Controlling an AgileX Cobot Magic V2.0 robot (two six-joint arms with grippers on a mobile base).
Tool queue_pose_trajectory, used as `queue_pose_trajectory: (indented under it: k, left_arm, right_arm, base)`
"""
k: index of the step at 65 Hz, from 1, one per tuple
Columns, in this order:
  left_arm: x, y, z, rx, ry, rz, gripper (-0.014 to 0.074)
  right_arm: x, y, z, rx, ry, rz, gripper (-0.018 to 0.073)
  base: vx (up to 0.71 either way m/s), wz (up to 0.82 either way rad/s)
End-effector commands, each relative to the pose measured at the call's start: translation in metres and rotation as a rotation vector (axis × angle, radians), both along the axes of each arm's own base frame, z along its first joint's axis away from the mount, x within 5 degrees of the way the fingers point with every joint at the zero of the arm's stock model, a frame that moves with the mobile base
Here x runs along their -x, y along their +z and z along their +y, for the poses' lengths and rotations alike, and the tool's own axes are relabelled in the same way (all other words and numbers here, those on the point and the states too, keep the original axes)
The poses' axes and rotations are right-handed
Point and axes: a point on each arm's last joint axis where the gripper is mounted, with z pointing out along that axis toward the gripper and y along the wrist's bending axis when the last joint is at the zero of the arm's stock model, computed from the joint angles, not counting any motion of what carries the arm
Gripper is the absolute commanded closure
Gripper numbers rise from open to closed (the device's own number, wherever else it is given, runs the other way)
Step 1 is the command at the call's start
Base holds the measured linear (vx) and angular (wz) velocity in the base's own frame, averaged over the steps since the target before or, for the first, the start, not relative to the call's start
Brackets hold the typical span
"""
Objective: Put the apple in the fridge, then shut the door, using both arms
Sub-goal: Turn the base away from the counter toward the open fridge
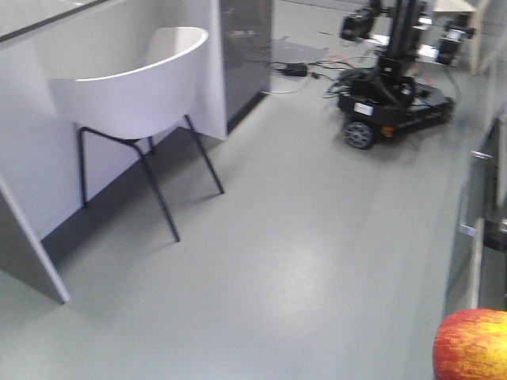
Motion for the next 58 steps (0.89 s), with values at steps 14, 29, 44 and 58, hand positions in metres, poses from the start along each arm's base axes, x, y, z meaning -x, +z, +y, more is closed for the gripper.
queue_pose_trajectory:
  k: [14,29,44,58]
  left_arm:
    - [0.0005,-0.0023,-0.0002,0.006,-0.003,-0.061,0.0602]
    - [0.0005,-0.0023,-0.0002,0.006,-0.003,-0.061,0.0602]
    - [0.0005,-0.0023,-0.0002,0.006,-0.003,-0.061,0.0602]
    - [0.0005,-0.0023,-0.0002,0.006,-0.003,-0.061,0.0602]
  right_arm:
    - [-0.0026,0.0131,0.0007,-0.054,-0.018,-0.069,0.0241]
    - [-0.0026,0.0131,0.0007,-0.054,-0.018,-0.069,0.0241]
    - [-0.0026,0.0131,0.0007,-0.054,-0.018,-0.069,0.0241]
    - [-0.0026,0.0131,0.0007,-0.054,-0.018,-0.069,0.0241]
  base:
    - [-0.01,0.57]
    - [0.0,0.55]
    - [0.03,0.58]
    - [0.05,0.62]
